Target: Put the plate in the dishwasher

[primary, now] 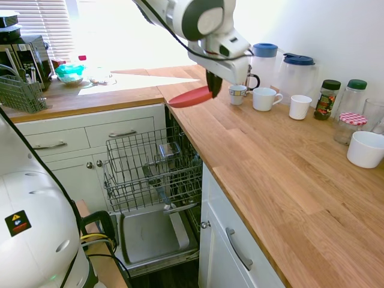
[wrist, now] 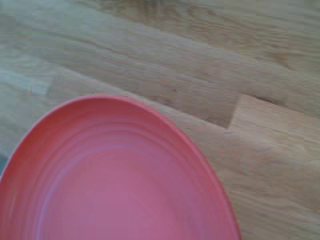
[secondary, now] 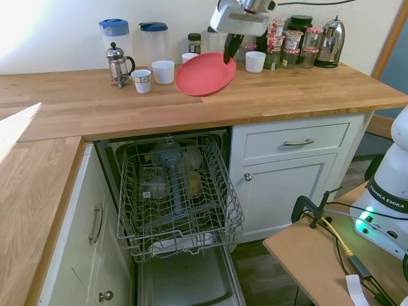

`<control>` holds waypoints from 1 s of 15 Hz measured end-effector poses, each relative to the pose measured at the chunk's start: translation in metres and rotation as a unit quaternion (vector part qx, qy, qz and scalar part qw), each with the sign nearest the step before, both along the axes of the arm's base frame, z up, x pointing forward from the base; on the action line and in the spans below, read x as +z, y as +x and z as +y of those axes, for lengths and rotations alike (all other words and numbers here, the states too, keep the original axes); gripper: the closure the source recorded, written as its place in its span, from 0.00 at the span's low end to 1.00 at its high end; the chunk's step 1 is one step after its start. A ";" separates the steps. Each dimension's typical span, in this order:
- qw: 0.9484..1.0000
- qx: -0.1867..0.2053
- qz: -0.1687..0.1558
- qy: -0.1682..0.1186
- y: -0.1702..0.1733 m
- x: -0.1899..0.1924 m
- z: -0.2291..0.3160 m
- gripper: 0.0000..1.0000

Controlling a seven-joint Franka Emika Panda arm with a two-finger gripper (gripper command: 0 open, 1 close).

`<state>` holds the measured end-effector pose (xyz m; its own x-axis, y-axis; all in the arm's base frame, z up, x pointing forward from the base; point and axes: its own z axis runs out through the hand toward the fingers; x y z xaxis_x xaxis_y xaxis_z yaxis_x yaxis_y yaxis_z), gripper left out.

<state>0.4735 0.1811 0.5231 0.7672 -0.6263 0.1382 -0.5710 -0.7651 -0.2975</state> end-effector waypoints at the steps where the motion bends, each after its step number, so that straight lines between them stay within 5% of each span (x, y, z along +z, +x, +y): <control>1: 0.999 0.020 -0.009 -0.026 -0.012 0.012 0.027 1.00; 4: 0.989 0.076 -0.044 -0.116 -0.048 0.018 0.090 1.00; 6: 0.975 0.110 -0.064 -0.180 -0.069 -0.005 0.123 1.00; 9: 0.945 0.183 -0.093 -0.254 -0.117 -0.060 0.181 1.00; 15: 0.877 0.275 -0.211 -0.334 -0.199 -0.129 0.262 1.00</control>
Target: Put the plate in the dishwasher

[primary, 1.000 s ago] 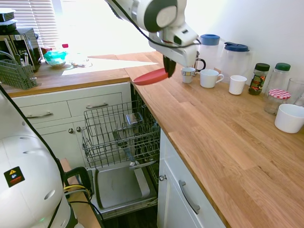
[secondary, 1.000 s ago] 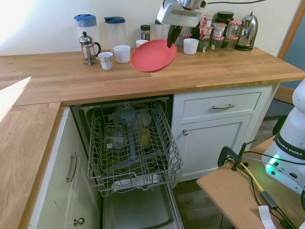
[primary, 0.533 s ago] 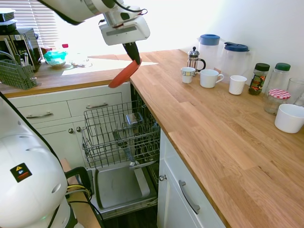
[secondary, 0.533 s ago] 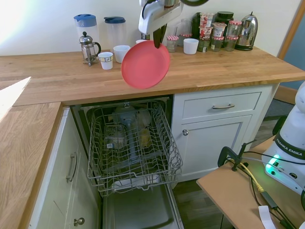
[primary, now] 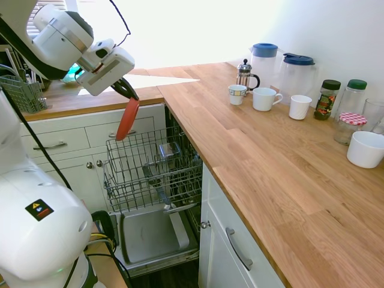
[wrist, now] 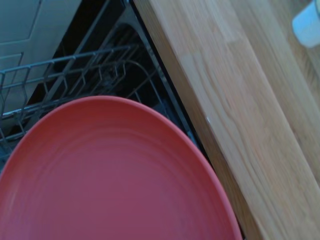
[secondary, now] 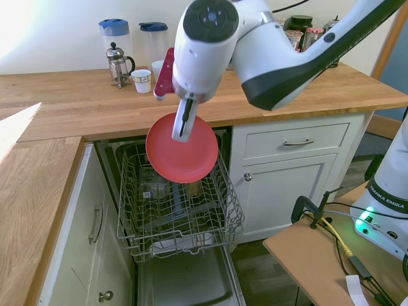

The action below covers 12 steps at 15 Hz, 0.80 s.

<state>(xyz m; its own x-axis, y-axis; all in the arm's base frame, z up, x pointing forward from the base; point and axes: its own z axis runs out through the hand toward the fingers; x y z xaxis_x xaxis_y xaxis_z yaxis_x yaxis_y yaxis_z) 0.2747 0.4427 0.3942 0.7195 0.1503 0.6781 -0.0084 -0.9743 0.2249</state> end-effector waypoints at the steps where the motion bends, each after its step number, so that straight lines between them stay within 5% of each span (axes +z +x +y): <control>1: 1.000 0.014 -0.021 -0.009 -0.004 -0.016 0.006 1.00; 5: 0.993 0.063 -0.092 -0.046 -0.011 -0.093 0.021 1.00; 9: 0.984 0.114 -0.111 -0.073 -0.017 -0.184 0.039 1.00; 12: 0.982 0.129 -0.110 -0.081 -0.034 -0.212 0.058 1.00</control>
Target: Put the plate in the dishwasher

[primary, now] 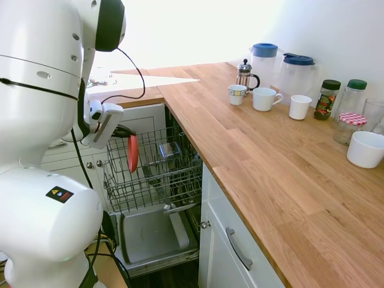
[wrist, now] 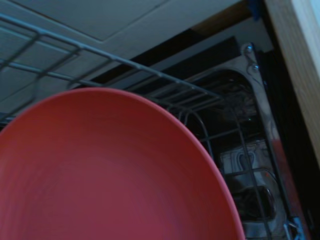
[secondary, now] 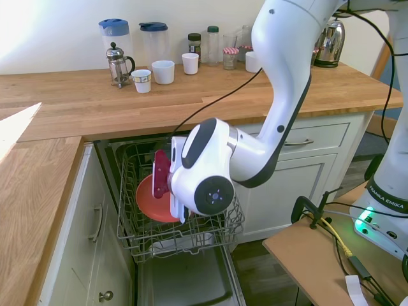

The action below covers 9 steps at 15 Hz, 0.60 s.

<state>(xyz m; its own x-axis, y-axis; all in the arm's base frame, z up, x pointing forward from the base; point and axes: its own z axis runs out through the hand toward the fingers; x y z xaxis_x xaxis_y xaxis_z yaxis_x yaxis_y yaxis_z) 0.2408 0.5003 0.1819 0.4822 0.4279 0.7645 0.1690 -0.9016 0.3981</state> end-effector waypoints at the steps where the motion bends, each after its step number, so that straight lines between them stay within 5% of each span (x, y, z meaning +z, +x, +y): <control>1: 1.000 0.001 0.001 -0.002 -0.003 -0.005 0.004 1.00; 6: 1.000 -0.023 0.001 -0.007 0.004 -0.014 0.009 1.00; 7: 0.999 -0.034 0.003 -0.007 0.004 -0.015 0.010 0.00; 8: 0.999 -0.042 0.006 -0.007 0.003 -0.015 0.012 0.00; 9: 0.999 -0.047 0.011 -0.009 -0.001 -0.016 0.014 1.00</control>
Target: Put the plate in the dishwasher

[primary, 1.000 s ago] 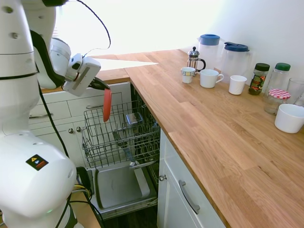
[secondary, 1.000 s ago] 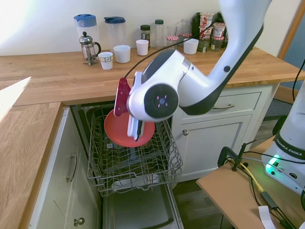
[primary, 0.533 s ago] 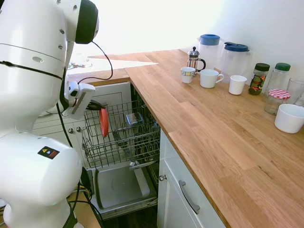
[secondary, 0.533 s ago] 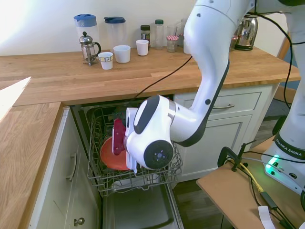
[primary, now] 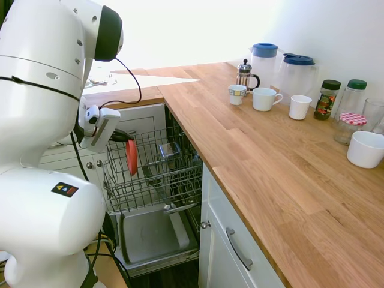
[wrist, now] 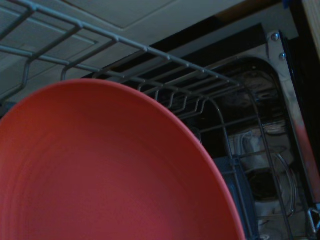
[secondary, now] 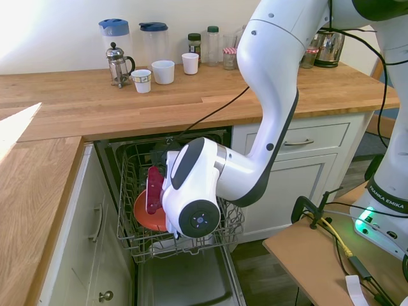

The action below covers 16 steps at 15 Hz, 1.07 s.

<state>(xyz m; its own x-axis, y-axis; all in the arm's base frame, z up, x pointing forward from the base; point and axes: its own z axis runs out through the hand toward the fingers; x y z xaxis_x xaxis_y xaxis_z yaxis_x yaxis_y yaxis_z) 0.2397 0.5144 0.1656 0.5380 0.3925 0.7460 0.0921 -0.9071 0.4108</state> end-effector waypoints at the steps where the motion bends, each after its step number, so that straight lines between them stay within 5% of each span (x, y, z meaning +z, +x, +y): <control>1: 1.000 -0.005 0.007 -0.003 -0.005 -0.003 0.000 1.00; 2: 1.000 -0.009 0.015 -0.007 -0.010 -0.009 0.000 0.00; 6: 0.998 -0.038 0.045 -0.015 -0.017 -0.020 0.007 0.00; 11: 0.988 -0.090 0.127 -0.022 -0.031 0.004 0.044 0.00; 13: 0.981 -0.112 0.155 -0.018 -0.022 0.021 0.059 0.00; 16: 0.966 -0.156 0.207 -0.002 0.000 0.067 0.081 0.00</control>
